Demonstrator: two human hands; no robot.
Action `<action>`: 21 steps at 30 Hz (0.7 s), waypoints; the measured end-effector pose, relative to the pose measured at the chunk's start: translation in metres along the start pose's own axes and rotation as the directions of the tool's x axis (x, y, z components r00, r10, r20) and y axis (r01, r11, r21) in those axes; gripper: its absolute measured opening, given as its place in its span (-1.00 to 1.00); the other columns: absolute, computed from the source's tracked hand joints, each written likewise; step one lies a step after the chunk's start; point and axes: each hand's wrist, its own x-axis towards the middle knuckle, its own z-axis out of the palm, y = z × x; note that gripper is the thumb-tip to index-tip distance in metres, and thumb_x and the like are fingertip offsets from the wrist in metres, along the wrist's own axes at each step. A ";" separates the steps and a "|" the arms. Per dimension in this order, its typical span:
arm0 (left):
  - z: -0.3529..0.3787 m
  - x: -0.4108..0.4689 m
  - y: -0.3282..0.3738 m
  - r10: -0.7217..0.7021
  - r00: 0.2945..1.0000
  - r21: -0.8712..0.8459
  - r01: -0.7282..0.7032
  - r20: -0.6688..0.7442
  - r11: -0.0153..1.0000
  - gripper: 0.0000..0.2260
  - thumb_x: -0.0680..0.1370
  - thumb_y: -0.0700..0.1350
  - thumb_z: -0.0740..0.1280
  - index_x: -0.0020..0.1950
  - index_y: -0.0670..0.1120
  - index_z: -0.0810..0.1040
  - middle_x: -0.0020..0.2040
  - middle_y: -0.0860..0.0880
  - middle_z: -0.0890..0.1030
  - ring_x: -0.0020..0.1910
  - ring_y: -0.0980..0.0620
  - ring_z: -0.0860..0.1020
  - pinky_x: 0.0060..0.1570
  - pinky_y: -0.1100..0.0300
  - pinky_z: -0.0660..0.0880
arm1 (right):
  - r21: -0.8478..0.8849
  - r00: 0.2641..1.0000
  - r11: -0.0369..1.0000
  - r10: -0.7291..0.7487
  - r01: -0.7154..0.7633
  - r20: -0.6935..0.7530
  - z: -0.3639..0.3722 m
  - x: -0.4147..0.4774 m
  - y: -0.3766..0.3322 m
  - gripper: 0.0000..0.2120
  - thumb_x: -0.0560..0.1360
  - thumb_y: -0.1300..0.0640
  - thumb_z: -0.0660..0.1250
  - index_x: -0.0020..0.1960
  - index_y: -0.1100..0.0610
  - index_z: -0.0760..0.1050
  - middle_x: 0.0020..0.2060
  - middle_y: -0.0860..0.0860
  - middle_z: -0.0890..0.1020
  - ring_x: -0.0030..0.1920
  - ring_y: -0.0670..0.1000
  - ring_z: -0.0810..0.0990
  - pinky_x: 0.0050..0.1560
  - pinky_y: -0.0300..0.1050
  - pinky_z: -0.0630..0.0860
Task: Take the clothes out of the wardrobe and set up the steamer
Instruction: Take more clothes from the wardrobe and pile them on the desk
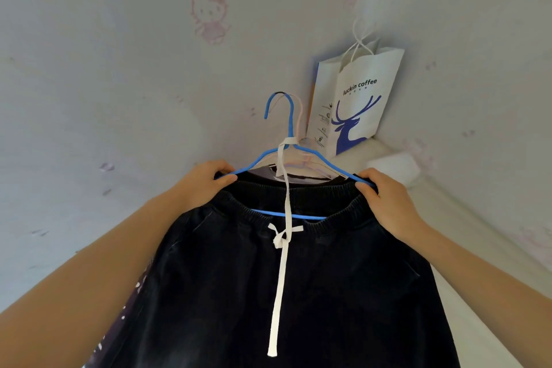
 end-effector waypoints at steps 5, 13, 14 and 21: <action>0.034 0.022 -0.021 -0.028 0.996 0.040 0.025 0.087 0.999 -0.80 0.62 -0.08 0.22 0.19 -0.07 0.54 -0.07 0.04 0.55 -0.15 0.10 0.50 -0.18 0.32 0.32 | -0.033 0.997 0.999 0.025 -0.023 0.075 0.025 0.017 0.022 -0.85 0.59 0.06 0.23 0.11 0.03 0.51 -0.18 -0.01 0.58 -0.21 0.02 0.54 -0.11 0.09 0.54; 0.053 0.044 -0.055 -0.256 0.952 -0.036 0.265 0.166 0.964 -0.48 0.47 0.30 0.29 0.26 -0.04 0.44 0.14 0.04 0.52 0.13 -0.01 0.50 0.17 0.05 0.42 | -0.040 0.984 0.995 0.101 -0.096 0.145 0.053 0.035 0.046 -0.79 0.57 0.11 0.27 0.19 0.07 0.47 0.03 0.04 0.57 0.00 0.08 0.55 0.06 0.10 0.51; 0.051 0.045 -0.060 -0.283 0.941 -0.046 0.296 0.188 0.954 -0.40 0.39 0.40 0.26 0.17 -0.05 0.48 0.03 0.01 0.57 0.01 -0.02 0.55 0.06 0.05 0.47 | -0.041 0.983 0.994 0.109 -0.103 0.150 0.055 0.036 0.049 -0.79 0.56 0.13 0.27 0.19 0.09 0.47 0.03 0.05 0.57 0.00 0.09 0.55 0.06 0.08 0.50; 0.048 0.048 -0.068 -0.252 0.918 -0.187 0.317 0.306 0.930 -0.74 0.56 0.10 0.29 0.02 -0.08 0.59 -0.21 -0.03 0.59 -0.22 0.03 0.54 -0.22 0.24 0.41 | 0.014 0.977 0.991 0.126 -0.130 0.173 0.061 0.040 0.057 -0.76 0.57 0.17 0.26 0.23 0.14 0.46 0.07 0.07 0.55 0.01 0.05 0.52 0.07 -0.11 0.42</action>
